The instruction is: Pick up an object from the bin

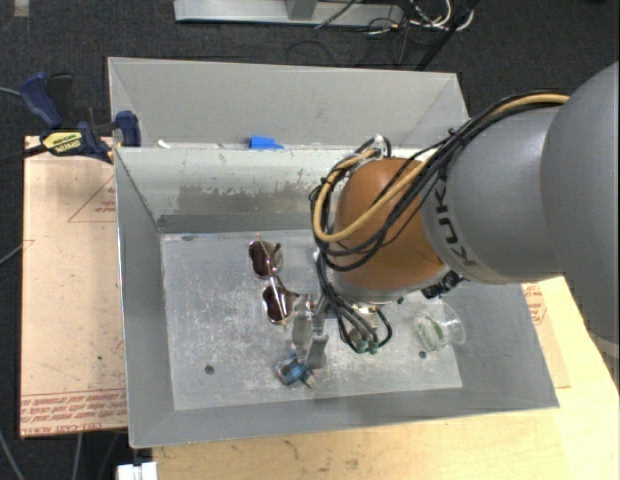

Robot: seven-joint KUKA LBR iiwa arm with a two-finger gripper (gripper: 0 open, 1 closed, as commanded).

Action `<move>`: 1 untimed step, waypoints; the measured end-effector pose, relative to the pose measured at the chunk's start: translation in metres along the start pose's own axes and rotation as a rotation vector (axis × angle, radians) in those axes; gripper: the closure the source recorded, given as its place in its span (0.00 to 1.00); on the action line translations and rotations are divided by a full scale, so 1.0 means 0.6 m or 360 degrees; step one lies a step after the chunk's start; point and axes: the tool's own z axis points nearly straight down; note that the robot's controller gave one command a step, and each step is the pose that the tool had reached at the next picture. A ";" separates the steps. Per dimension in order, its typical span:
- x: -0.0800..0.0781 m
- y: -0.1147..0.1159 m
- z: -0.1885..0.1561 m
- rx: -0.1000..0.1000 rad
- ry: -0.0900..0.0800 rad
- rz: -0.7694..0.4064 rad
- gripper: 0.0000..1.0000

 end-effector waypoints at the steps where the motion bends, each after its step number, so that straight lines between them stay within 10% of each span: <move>1: -0.018 -0.008 -0.058 0.0000 0.0003 0.0008 1.00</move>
Offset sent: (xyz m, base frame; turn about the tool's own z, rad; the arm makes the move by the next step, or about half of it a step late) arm -0.0021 0.0076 0.0191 0.0038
